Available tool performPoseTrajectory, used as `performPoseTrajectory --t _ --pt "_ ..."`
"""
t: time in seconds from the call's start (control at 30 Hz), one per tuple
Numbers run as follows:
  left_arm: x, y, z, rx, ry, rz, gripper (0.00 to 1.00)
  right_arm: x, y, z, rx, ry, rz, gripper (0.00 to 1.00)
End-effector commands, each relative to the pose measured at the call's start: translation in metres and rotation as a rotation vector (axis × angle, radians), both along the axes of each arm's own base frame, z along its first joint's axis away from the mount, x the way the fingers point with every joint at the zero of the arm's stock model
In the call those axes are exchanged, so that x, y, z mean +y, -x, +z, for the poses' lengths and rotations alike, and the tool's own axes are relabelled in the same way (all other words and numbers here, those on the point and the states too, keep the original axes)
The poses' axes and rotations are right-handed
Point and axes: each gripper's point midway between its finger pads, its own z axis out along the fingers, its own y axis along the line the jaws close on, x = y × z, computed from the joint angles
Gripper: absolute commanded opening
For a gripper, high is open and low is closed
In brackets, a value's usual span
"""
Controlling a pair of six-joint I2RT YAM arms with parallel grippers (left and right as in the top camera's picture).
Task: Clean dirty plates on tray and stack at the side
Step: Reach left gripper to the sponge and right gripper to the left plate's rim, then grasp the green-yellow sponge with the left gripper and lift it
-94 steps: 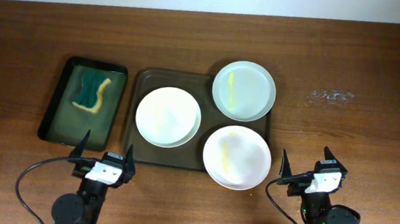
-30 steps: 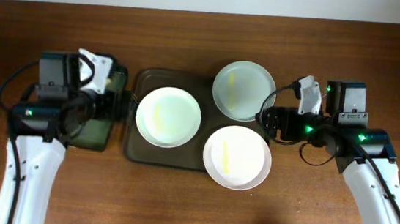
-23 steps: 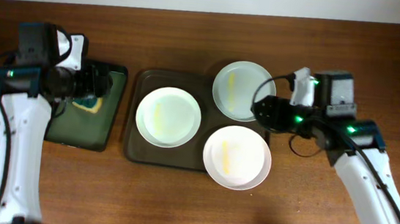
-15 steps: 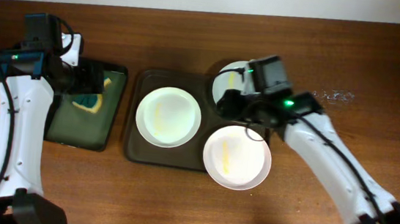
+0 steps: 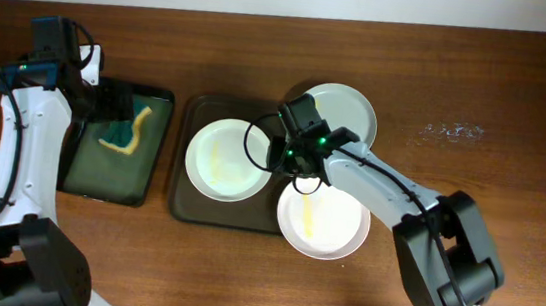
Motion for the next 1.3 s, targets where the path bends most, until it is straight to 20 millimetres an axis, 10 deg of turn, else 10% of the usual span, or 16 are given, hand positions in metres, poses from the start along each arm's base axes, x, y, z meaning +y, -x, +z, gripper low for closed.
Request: performPoseTrajectory --t 0.0,0.6,1.27 --pt "0.006 -0.004 0.004 -0.011 -0.011 0.015 0.97 0.005 -0.006 -0.011 -0.019 0.030 -0.003 0.39" --pt "0.007 -0.004 -0.001 0.002 -0.010 0.014 0.95 0.003 -0.003 -0.047 0.005 0.107 -0.018 0.10" --pt "0.002 -0.050 -0.122 0.115 -0.029 -0.367 0.53 0.003 0.006 -0.053 0.047 0.109 -0.002 0.04"
